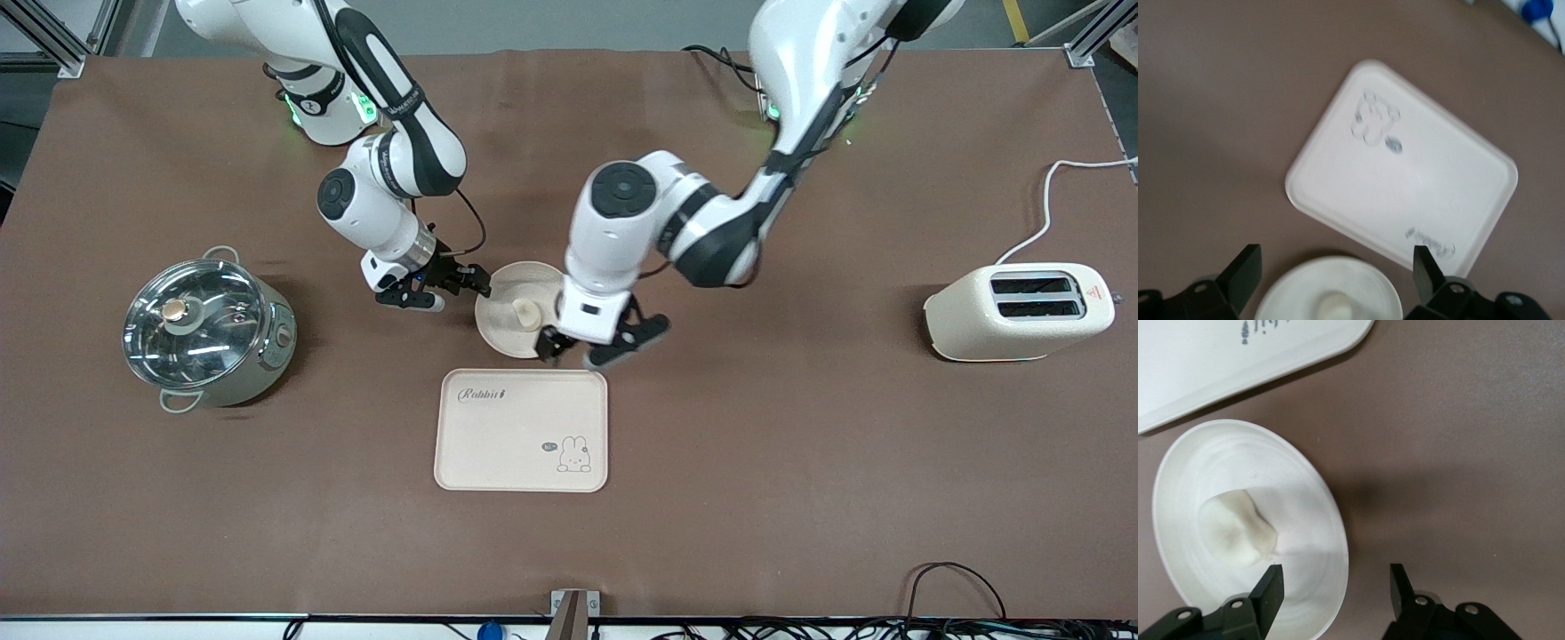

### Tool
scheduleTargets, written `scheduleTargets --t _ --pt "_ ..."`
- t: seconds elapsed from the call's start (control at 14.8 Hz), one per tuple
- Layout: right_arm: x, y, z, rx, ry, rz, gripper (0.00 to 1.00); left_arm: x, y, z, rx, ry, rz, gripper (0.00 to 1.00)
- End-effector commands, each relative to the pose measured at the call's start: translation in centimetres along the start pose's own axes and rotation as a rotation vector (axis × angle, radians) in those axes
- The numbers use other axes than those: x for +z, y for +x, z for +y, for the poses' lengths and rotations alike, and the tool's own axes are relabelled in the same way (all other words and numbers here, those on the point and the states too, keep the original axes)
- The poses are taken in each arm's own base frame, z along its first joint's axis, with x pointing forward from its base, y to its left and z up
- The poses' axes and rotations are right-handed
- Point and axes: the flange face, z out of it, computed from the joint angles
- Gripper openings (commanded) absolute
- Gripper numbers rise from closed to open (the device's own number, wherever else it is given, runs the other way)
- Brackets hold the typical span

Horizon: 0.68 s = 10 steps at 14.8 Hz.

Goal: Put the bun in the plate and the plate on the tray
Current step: 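Release the bun into the plate while the right gripper grips the rim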

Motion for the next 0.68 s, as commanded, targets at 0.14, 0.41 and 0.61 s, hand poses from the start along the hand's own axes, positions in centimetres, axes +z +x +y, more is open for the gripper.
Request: scheduleTargets --t 0.14,0.41,0.61 --pt "1.4 0.3 -0.4 -0.003 -0.003 0.02 0.61 -10.1 11.1 -6.9 0.13 0.086 0.064 1.0" --pt "2.5 -0.2 -0.7 -0.02 -0.02 0.052 0.5 -17.8 17.5 -13.5 0.272 0.16 0.074 1.0" --pt "2.6 -0.3 -0.8 -0.02 -0.019 0.052 0.23 -23.3 20.1 -18.4 0.359 0.208 0.05 1.0"
